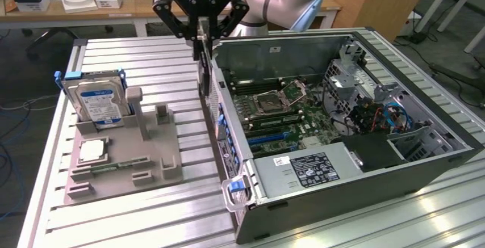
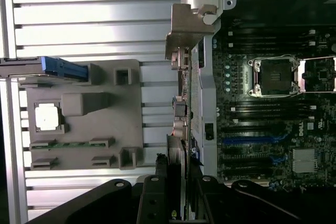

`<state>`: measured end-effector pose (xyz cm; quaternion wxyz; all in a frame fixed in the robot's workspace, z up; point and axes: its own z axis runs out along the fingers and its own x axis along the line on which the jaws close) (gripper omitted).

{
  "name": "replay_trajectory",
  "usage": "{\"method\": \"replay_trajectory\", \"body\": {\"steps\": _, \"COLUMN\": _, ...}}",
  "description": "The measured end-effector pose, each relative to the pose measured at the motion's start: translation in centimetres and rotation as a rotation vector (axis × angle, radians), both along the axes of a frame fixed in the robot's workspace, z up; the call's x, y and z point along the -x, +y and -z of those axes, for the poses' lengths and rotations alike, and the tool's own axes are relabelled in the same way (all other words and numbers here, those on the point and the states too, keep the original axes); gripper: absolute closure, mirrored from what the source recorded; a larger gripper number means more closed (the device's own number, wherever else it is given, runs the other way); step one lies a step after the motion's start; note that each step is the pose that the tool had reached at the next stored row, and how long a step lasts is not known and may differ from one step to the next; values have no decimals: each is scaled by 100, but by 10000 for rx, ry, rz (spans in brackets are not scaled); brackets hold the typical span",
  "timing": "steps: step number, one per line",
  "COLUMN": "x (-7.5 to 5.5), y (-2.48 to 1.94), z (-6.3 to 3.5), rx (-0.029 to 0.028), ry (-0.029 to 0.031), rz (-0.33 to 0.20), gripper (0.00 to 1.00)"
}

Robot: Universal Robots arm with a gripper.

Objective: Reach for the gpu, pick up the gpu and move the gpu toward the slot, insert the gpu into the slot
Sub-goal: 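Pick up the gpu and move the gpu toward the slot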

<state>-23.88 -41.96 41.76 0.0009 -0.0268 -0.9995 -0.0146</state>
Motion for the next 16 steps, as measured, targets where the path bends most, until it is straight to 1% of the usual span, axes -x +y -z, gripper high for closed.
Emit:
{"method": "replay_trajectory", "body": {"steps": 6, "x": -109, "y": 0, "z": 0, "rx": -1, "ry": 25, "rz": 1, "gripper": 74}}
{"method": "replay_trajectory", "body": {"steps": 16, "x": -243, "y": 0, "z": 0, "rx": 0, "ry": 49, "rz": 4, "gripper": 74}}
